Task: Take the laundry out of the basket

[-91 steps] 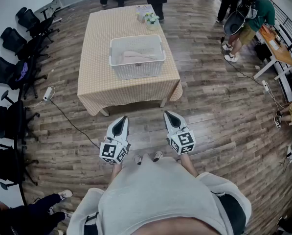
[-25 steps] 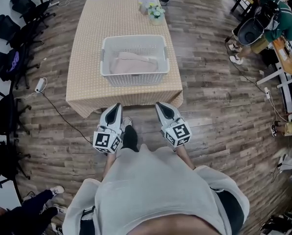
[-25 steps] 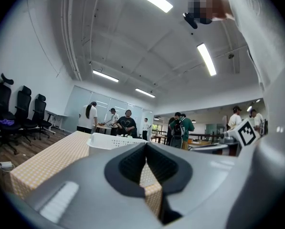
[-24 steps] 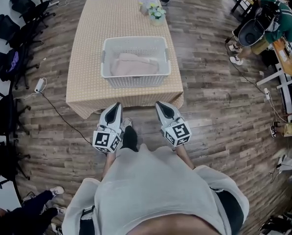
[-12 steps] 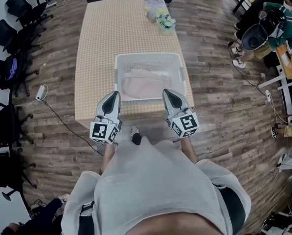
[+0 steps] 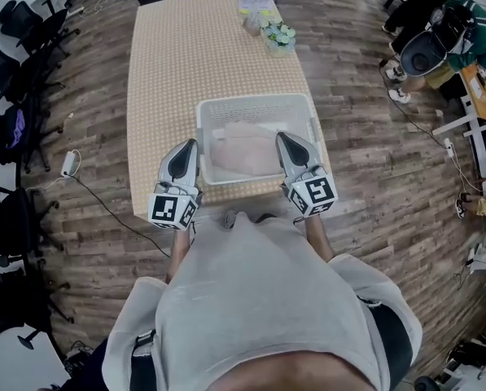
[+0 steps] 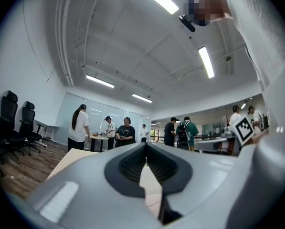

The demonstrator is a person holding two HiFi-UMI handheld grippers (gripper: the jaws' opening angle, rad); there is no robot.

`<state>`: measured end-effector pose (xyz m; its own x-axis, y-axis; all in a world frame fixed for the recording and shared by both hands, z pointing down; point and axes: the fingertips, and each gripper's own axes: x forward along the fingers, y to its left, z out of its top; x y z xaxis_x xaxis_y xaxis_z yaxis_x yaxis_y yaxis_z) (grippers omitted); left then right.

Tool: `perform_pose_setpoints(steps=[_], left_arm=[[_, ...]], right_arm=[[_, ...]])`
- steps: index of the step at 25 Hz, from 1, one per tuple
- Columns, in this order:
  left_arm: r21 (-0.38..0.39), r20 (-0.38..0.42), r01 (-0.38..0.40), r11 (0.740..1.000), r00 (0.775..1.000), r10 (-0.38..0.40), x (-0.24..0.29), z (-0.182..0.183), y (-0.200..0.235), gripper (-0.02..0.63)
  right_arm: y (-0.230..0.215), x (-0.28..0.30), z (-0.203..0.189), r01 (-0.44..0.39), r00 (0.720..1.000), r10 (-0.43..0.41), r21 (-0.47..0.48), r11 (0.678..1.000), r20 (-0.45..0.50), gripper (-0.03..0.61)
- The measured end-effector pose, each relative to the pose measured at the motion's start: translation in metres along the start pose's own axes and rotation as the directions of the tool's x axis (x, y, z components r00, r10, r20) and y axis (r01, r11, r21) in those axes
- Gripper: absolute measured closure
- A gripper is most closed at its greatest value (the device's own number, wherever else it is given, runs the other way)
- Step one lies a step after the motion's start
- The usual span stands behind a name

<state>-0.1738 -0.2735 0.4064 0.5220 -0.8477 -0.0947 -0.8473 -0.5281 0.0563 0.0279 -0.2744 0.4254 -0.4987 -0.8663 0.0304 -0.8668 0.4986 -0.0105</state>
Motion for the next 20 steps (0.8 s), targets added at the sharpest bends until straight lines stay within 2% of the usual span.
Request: perform_pose_setpoints(steps=[4,14,20], left_arm=[[0.003,-0.014,-0.018,1.0,1.0,0.018,0.01,-0.003,0.006,0.604],[-0.018,-0.059,-0.123,0.992,0.991,0.122,0.009,-0.018,0.02,0.604],[-0.027,-0.114,-0.16,0.987,0.981,0.156,0.008,-0.037,0.034,0.604]], right_arm=[[-0.008,0.012,-0.002,-0.017,1.0,0.017,0.014,1.0,-0.002,0.58],[-0.025,0.027,-0.018,-0.066,0.996,0.069,0.061,0.996,-0.048,0.58],[-0.029,0.037,-0.027,-0.079,0.993,0.084,0.073,0.994,-0.079,0.58]])
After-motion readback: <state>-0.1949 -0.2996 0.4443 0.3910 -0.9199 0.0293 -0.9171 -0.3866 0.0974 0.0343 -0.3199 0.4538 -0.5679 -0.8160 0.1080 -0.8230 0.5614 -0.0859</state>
